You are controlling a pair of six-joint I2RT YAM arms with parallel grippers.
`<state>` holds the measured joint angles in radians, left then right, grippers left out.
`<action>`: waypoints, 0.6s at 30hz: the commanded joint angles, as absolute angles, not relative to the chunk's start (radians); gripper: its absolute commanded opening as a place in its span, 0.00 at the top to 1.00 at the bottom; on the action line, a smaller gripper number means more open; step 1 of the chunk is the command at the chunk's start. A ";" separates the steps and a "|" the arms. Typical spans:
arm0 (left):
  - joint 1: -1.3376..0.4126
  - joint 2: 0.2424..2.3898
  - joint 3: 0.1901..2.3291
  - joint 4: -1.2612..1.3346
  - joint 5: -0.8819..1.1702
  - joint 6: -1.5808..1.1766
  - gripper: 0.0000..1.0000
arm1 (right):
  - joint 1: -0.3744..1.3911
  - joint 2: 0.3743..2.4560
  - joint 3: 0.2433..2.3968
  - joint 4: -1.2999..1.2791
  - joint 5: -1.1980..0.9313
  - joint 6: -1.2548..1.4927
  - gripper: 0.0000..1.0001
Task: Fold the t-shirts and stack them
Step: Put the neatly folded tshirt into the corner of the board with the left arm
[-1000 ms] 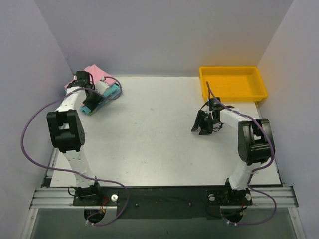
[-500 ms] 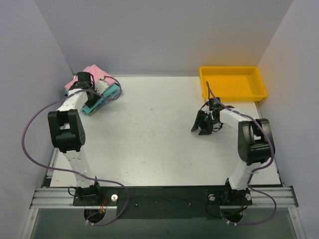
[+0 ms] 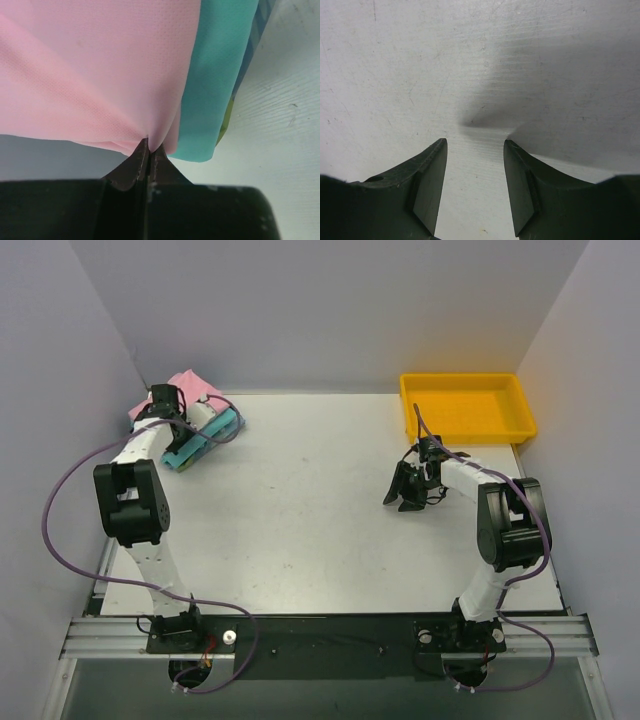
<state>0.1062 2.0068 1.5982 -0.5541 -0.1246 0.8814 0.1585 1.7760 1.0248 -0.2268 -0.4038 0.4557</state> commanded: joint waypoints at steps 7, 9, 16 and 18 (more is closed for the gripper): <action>0.141 1.916 1.597 -0.636 -0.098 0.999 1.00 | 0.163 1.784 1.031 -0.255 -0.396 0.446 0.55; 0.144 1.917 1.580 -0.646 -0.101 1.009 1.00 | 0.163 1.784 1.029 -0.255 -0.399 0.445 0.55; 0.141 1.965 1.659 -0.811 -0.095 1.057 0.35 | 0.161 1.786 1.031 -0.256 -0.400 0.443 0.55; 0.141 1.979 1.731 -0.926 -0.058 1.080 0.19 | 0.161 1.783 1.029 -0.259 -0.399 0.443 0.55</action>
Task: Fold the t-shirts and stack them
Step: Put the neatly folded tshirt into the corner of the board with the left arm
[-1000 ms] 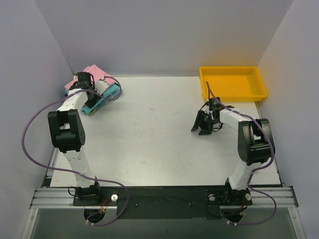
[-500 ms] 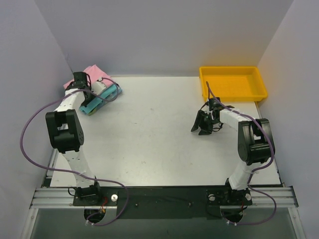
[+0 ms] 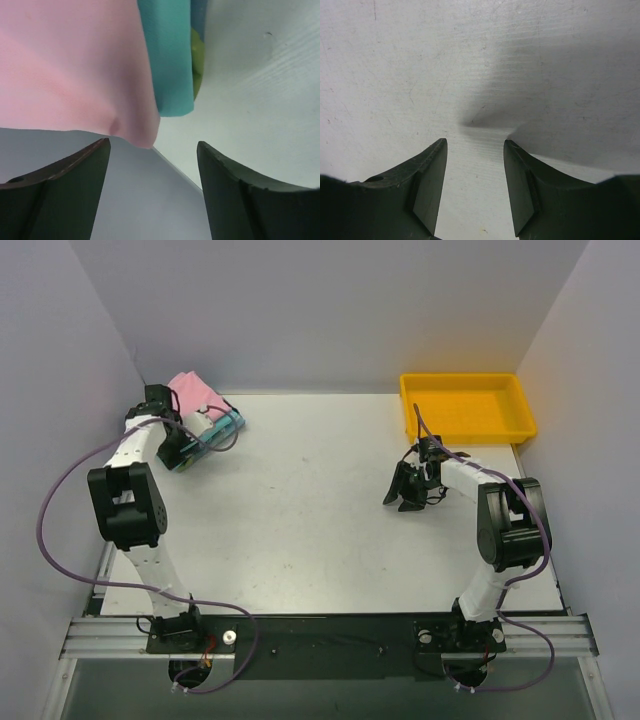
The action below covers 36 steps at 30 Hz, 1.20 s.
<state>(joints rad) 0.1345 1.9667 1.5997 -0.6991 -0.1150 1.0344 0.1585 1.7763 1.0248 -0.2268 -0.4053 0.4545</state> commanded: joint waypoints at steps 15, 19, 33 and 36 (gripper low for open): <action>0.046 2.242 2.252 -0.908 0.097 0.729 1.00 | 0.161 1.792 1.037 -0.264 -0.391 0.446 0.55; 0.009 2.287 2.244 -0.862 0.071 0.739 1.00 | 0.161 1.795 1.032 -0.267 -0.388 0.445 0.55; -0.017 2.301 2.289 -0.741 0.112 0.634 1.00 | 0.160 1.810 1.051 -0.298 -0.374 0.437 0.55; 0.046 2.283 2.296 -0.672 0.130 0.606 1.00 | 0.160 1.827 1.069 -0.305 -0.373 0.437 0.55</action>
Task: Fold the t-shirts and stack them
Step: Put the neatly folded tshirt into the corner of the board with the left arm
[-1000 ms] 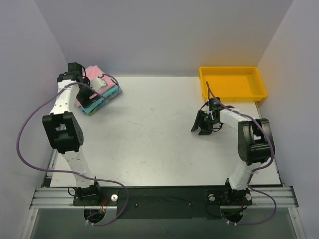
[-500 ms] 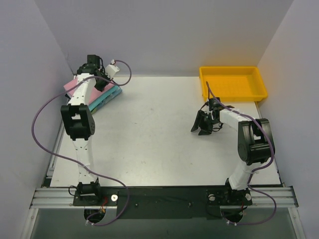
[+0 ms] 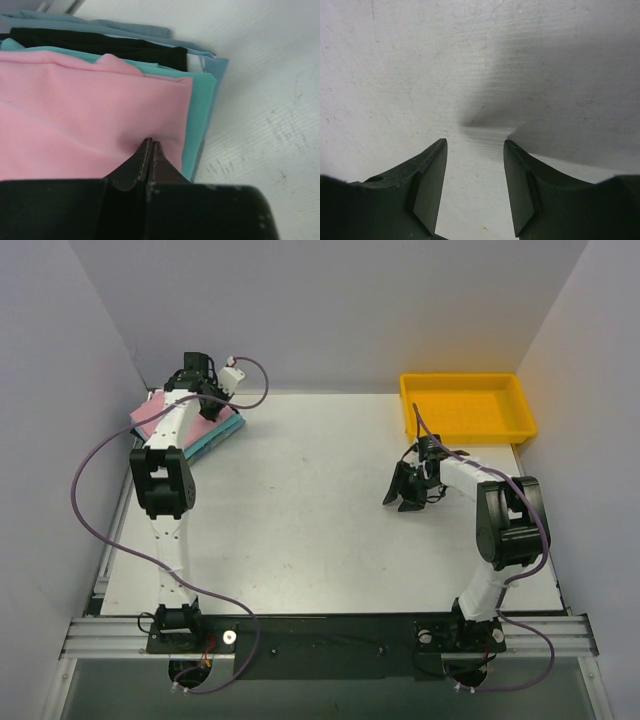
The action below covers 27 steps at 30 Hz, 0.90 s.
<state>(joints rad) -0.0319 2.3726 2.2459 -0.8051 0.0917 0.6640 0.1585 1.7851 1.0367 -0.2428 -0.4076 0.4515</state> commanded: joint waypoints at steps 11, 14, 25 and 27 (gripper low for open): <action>0.084 2.465 2.418 -0.391 0.075 0.512 1.00 | 0.166 1.858 1.123 -0.363 -0.353 0.442 0.55; 0.087 2.488 2.421 -0.341 0.094 0.508 1.00 | 0.167 1.858 1.135 -0.388 -0.344 0.437 0.55; 0.100 2.668 2.591 -0.203 -0.041 0.525 1.00 | 0.166 1.821 1.186 -0.468 -0.295 0.405 0.55; 0.100 2.678 2.586 -0.166 -0.051 0.515 1.00 | 0.166 1.799 1.187 -0.474 -0.285 0.399 0.55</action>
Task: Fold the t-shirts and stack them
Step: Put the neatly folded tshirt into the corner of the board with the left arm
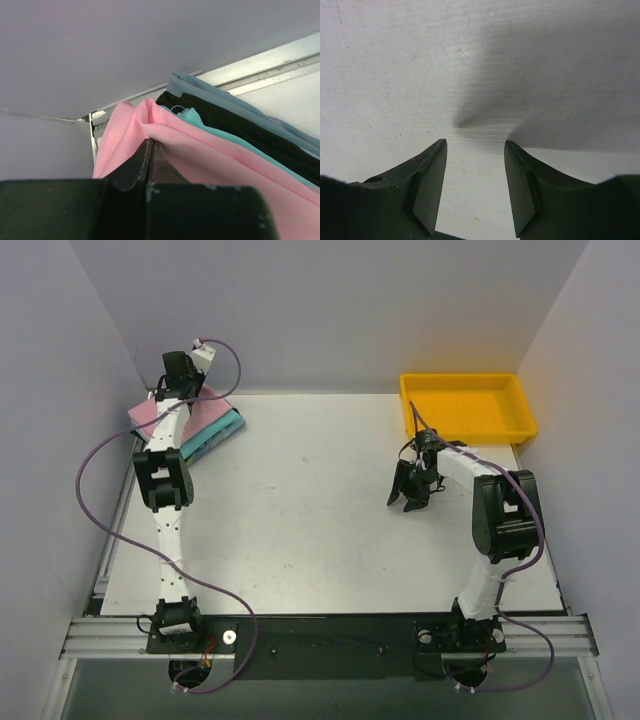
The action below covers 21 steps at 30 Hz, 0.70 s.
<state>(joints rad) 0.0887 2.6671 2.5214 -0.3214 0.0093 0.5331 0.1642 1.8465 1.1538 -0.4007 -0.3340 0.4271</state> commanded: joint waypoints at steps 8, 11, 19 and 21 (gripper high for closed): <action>0.106 2.643 2.548 -0.089 -0.037 0.453 1.00 | 0.161 1.721 1.201 -0.506 -0.253 0.382 0.54; 0.113 2.626 2.566 -0.080 -0.049 0.439 1.00 | 0.152 1.689 1.210 -0.509 -0.241 0.370 0.53; 0.110 2.410 2.541 -0.317 0.026 0.396 0.80 | 0.077 1.556 1.183 -0.508 -0.212 0.313 0.52; 0.104 2.291 2.447 -0.427 0.121 0.370 0.66 | 0.049 1.508 1.151 -0.489 -0.209 0.292 0.52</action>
